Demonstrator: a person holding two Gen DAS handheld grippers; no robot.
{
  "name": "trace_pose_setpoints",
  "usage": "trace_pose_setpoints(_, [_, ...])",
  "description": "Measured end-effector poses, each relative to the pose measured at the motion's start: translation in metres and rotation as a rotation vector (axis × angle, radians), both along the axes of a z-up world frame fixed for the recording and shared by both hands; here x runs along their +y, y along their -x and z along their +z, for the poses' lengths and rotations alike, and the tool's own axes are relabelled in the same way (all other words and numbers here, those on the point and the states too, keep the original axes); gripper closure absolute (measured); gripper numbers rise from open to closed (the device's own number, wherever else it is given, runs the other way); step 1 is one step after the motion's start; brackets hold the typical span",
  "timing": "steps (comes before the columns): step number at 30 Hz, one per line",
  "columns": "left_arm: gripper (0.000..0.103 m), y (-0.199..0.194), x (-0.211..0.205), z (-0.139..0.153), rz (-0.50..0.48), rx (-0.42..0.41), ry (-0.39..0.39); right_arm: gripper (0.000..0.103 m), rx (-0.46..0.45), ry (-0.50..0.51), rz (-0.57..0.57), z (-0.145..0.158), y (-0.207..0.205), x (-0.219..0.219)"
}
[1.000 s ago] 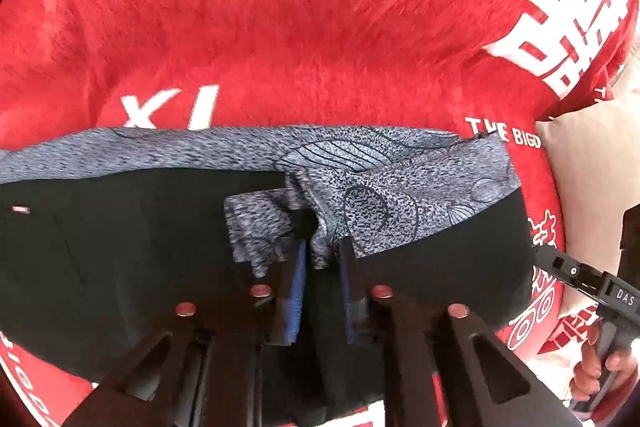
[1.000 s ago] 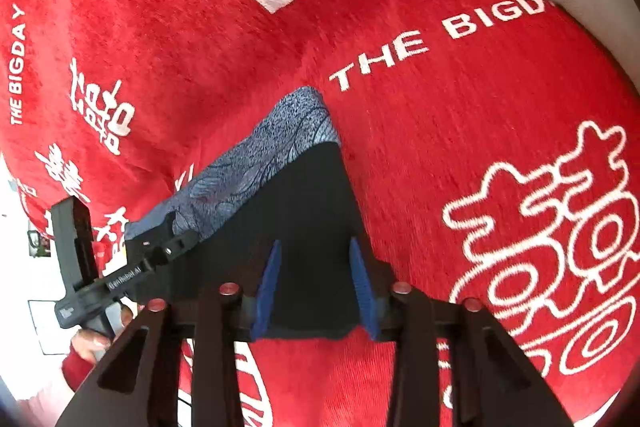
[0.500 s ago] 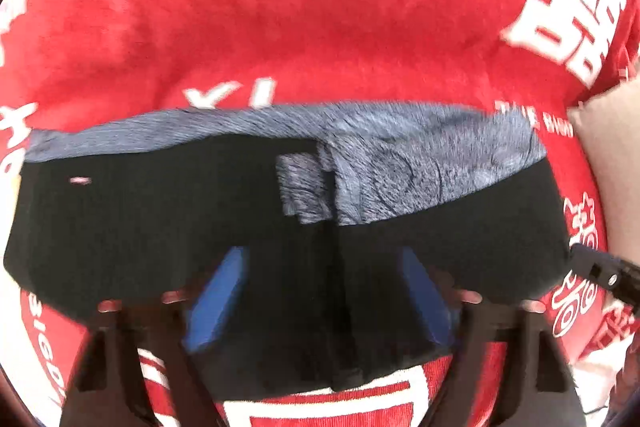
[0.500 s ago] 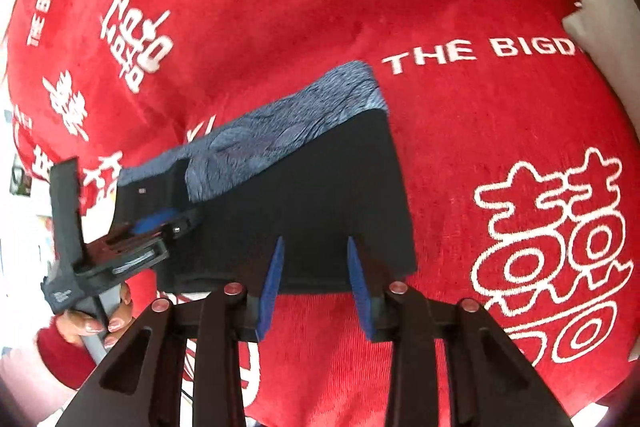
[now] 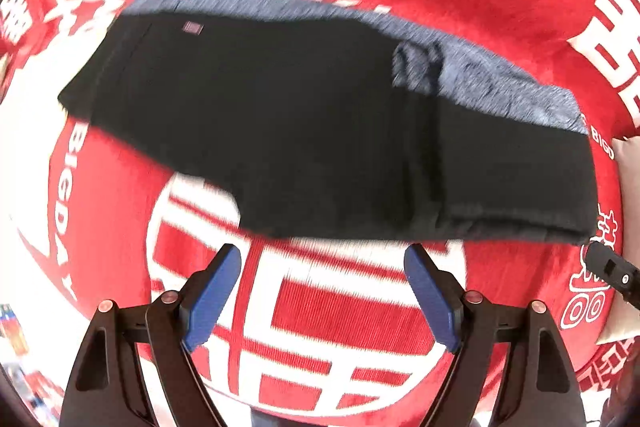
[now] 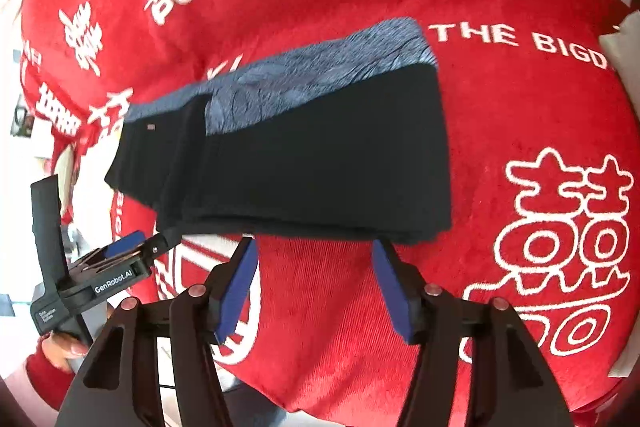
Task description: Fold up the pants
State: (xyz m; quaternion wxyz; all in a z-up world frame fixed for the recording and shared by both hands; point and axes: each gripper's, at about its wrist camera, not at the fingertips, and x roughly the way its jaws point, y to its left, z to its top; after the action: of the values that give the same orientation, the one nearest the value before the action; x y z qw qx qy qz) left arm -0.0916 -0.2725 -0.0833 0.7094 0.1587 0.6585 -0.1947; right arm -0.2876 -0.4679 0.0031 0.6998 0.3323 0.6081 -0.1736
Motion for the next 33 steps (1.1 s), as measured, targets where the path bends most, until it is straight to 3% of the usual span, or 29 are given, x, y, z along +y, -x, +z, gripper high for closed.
trace_pose_setpoints(5, [0.019, 0.008, 0.019, -0.019, 0.022, 0.070, 0.000, 0.037, 0.035, 0.034, 0.024, -0.004, -0.005, 0.015])
trace_pose_setpoints(9, [0.019, -0.001, 0.032, -0.023, -0.018, 0.092, 0.036, 0.037, 0.057, 0.051, -0.004, -0.008, -0.011, 0.032])
trace_pose_setpoints(17, [0.019, -0.053, 0.077, -0.021, -0.031, 0.075, 0.063, 0.037, 0.069, 0.132, 0.053, -0.010, -0.057, 0.093])
trace_pose_setpoints(27, [0.019, -0.142, 0.151, -0.023, 0.149, 0.001, 0.083, 0.037, 0.079, 0.278, 0.169, -0.026, -0.135, 0.120])
trace_pose_setpoints(31, [0.019, -0.171, 0.172, -0.030, 0.236, -0.007, 0.123, 0.035, 0.170, 0.256, 0.165, -0.060, -0.146, 0.113])
trace_pose_setpoints(33, [0.019, -0.186, 0.181, -0.033, 0.288, -0.009, 0.158, 0.028, 0.168, 0.248, 0.137, -0.066, -0.144, 0.113])
